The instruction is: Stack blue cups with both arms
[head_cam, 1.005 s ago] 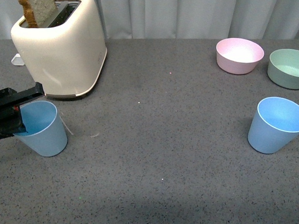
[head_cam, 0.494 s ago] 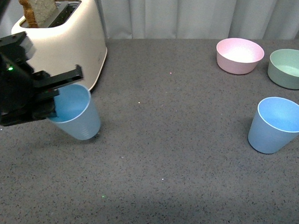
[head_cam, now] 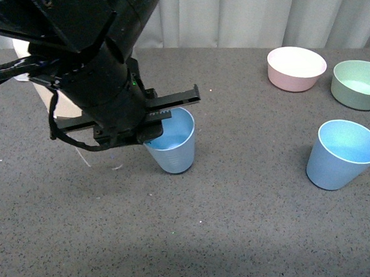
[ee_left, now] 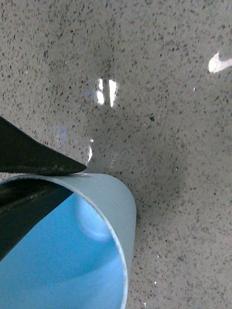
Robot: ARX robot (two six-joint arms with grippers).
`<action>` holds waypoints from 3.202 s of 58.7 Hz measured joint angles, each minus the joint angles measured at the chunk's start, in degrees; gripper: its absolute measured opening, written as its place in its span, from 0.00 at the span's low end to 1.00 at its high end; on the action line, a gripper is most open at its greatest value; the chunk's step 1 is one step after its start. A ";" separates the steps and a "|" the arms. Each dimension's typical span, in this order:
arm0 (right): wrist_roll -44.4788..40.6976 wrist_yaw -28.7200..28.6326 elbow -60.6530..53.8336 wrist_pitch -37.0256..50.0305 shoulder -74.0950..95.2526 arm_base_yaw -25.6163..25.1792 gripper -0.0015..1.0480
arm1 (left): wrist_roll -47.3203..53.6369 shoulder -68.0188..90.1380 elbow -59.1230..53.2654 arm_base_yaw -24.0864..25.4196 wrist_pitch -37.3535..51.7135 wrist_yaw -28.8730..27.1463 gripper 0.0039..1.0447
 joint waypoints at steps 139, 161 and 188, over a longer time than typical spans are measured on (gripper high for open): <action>0.00 0.00 0.00 0.00 0.00 0.00 0.91 | 30.84 -78.75 -68.37 25.09 52.30 5.35 0.03; 0.00 0.00 0.00 0.00 0.00 0.00 0.91 | 30.84 -92.78 -68.41 25.09 39.26 5.38 0.03; 0.00 0.00 0.00 0.00 0.00 0.00 0.91 | 30.84 -105.85 -68.41 25.09 26.47 5.38 0.03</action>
